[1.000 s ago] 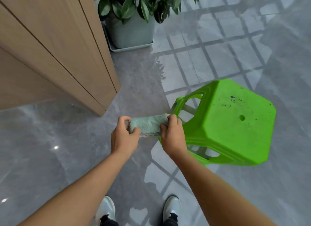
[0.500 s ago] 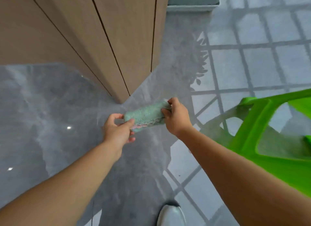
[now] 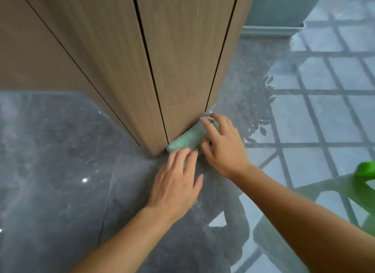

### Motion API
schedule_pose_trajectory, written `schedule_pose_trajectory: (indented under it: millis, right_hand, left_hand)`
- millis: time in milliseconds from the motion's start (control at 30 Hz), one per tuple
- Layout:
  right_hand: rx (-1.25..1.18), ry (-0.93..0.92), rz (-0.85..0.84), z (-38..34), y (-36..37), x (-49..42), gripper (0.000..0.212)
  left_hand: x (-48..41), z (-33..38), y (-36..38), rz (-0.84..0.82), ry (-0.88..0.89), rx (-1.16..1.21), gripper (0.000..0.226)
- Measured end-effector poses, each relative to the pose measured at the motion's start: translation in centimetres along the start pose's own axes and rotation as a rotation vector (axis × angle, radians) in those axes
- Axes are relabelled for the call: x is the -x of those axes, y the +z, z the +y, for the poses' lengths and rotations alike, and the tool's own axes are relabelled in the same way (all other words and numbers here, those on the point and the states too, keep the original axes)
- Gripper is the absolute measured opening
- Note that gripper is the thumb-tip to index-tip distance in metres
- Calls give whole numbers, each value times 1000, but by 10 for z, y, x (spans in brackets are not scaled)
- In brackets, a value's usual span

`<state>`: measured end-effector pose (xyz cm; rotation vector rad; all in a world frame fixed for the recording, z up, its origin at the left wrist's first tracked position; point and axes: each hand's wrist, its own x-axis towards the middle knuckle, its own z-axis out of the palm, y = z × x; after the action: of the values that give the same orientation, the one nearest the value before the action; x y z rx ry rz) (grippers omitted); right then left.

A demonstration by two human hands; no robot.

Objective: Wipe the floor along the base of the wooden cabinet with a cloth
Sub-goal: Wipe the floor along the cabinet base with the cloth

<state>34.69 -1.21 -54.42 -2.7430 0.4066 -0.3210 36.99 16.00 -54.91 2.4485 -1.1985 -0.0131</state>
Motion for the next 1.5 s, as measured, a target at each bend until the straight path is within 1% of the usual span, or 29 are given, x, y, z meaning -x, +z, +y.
schedule_pose_trajectory:
  millis: [33, 67, 100, 200, 267, 333, 367, 467, 500, 567, 633, 700, 767, 833, 900, 967, 1033, 1100, 1167, 1233, 1267, 1333, 1400, 1433, 1500]
  right_hand:
    - [29, -76, -114, 3, 5, 3, 53]
    - [51, -126, -218, 5, 11, 7, 56]
    - [87, -162, -282, 11, 18, 10, 59]
    - [223, -235, -344, 41, 19, -1, 61]
    - [284, -194, -388, 59, 9, -22, 58]
    - [285, -125, -410, 65, 2, -33, 53]
    - [247, -87, -407, 60, 3, -30, 53]
    - [103, 2, -357, 19, 16, 6, 59]
    - [85, -15, -357, 6, 21, 18, 62]
    - [133, -104, -374, -5, 27, 33, 68]
    - [192, -171, -382, 9, 27, 27, 67]
    - [260, -178, -373, 36, 21, 7, 61]
    - [320, -95, -373, 65, 13, -18, 55]
    - [390, -26, -383, 84, 7, -36, 53]
    - [383, 12, -396, 81, 7, -36, 57]
    - [297, 66, -370, 56, 10, -16, 64]
    - [215, 40, -351, 21, 20, 12, 70]
    - [178, -47, -373, -6, 29, 36, 71]
    - [194, -102, -377, -8, 30, 37, 68]
    - [261, -108, -360, 12, 23, 15, 64]
    - [294, -77, -355, 26, 18, 1, 62]
    - [366, 18, -369, 56, 7, -25, 58]
    - [424, 49, -401, 72, -1, -42, 57]
    - [432, 56, -407, 72, -2, -44, 59]
    - [366, 138, -395, 57, 1, -34, 66]
  left_hand:
    - [-4, -3, 5, -99, 44, -114, 64]
    - [-7, -5, 8, -191, 43, -196, 74]
    - [-10, -8, 13, -268, 27, -247, 83]
    - [-24, -1, 36, -365, -26, -292, 103]
    - [-39, 8, 46, -377, -75, -270, 109]
    - [-48, 12, 48, -387, -97, -277, 110]
    - [-46, 10, 45, -384, -91, -288, 108]
    - [-19, -3, 29, -408, -35, -299, 104]
    - [-5, -8, 21, -405, -33, -288, 104]
    - [25, -16, 8, -443, -41, -258, 103]
    - [37, -19, 3, -486, -51, -247, 105]
    - [17, -12, 5, -507, -65, -240, 107]
    - [-24, 6, 15, -459, -100, -175, 108]
    - [-62, 23, 27, -475, -166, -105, 108]
    - [-71, 27, 30, -488, -181, -148, 111]
    - [-49, 19, 22, -483, -152, -190, 110]
    - [-10, 4, 11, -442, -138, -182, 110]
    - [29, -9, -3, -436, -121, -200, 108]
    - [42, -22, -11, -457, -105, -226, 105]
    - [22, -21, -10, -487, -84, -209, 106]
    - [2, -14, -6, -500, -99, -175, 105]
    - [-50, 10, 10, -554, -160, -103, 105]
    - [-91, 33, 23, -640, -245, -40, 111]
    - [-99, 40, 26, -675, -268, -46, 114]
    - [-91, 36, 24, -677, -217, -133, 115]
